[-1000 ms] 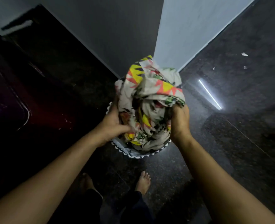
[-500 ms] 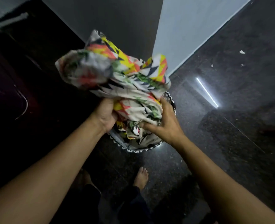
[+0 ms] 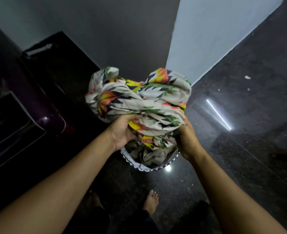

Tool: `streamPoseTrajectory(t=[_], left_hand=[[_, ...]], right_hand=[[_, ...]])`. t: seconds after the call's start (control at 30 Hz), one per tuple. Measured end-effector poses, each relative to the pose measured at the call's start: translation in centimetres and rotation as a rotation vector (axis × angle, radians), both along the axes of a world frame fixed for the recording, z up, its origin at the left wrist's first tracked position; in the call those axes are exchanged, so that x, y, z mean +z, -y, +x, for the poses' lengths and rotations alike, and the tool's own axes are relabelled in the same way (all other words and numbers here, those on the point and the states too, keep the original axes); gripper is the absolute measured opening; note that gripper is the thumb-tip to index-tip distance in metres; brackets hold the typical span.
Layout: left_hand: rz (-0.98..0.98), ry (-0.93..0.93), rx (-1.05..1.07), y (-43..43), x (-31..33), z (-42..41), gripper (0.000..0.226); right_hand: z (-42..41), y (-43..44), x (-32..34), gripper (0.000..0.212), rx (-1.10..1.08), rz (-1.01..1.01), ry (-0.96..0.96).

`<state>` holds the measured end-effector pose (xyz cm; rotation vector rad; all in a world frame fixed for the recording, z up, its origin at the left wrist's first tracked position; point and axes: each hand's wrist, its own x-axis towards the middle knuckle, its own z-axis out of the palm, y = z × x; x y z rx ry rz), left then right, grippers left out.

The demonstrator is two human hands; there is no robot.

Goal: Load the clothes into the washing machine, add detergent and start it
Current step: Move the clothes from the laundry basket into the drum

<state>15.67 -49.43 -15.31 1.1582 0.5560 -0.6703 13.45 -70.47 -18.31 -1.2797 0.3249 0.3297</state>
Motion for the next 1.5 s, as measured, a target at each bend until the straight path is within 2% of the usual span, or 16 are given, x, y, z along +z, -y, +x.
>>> streamPoseTrajectory(t=[0.1,0.2,0.3,0.37,0.5,0.63,0.67,0.73,0.8,0.9,0.97,1.07,1.3,1.37,1.43,1.5], left_hand=[[0.067,-0.052,-0.113,0.1,4.0,-1.0,0.020],[0.103,-0.052,-0.197,0.2,8.5,-1.9,0.028],[0.235,0.027,-0.321,-0.2,12.8,-2.2,0.031],[0.387,0.077,-0.449,-0.6,16.0,-2.4,0.037],[0.571,0.124,-0.545,-2.3,21.7,-2.4,0.071],[0.647,0.186,-0.431,-5.9,25.8,-2.4,0.086],[0.673,0.198,-0.395,-7.0,26.3,-2.5,0.079],[0.685,0.220,-0.228,-9.4,27.1,-2.6,0.045],[0.606,0.262,0.068,-11.5,28.1,-2.3,0.026],[0.303,0.356,0.405,-14.0,31.2,-1.8,0.033],[0.167,0.454,0.417,-15.6,33.3,-1.3,0.046],[0.086,0.598,0.353,-18.5,35.6,-1.5,0.058],[0.141,0.718,0.483,-31.4,36.0,-1.9,0.048],[0.178,0.731,0.542,-35.6,36.1,-2.4,0.048],[0.212,0.721,0.606,-39.2,36.1,-3.2,0.052],[0.239,0.696,0.686,-43.0,35.5,-4.0,0.048]], right_hand=[[0.3,0.1,5.4,0.058,0.116,0.033,0.056],[0.1,-0.7,10.8,0.063,0.148,-0.097,0.097],[0.0,-2.0,15.9,0.051,0.055,-0.264,0.277],[0.1,-2.7,19.4,0.042,-0.053,-0.266,0.355],[1.1,-3.8,25.1,0.026,-0.090,-0.249,0.490],[2.5,-4.6,31.0,0.026,-0.138,-0.225,0.584],[3.0,-4.9,32.4,0.026,-0.147,-0.226,0.605],[3.8,-5.6,35.3,0.027,-0.142,-0.227,0.652],[4.4,-6.7,37.9,0.030,-0.124,-0.225,0.691],[4.8,-9.7,40.7,0.034,-0.087,-0.212,0.747],[4.9,-12.2,41.9,0.036,-0.037,-0.206,0.764],[5.2,-16.8,43.0,0.036,0.029,-0.182,0.747],[6.6,-28.5,43.3,0.022,0.269,-0.095,0.671],[7.3,-32.8,42.6,0.036,0.307,-0.056,0.595],[7.9,-37.1,41.4,0.060,0.356,-0.014,0.514],[8.6,-42.0,39.6,0.069,0.413,-0.003,0.442]])
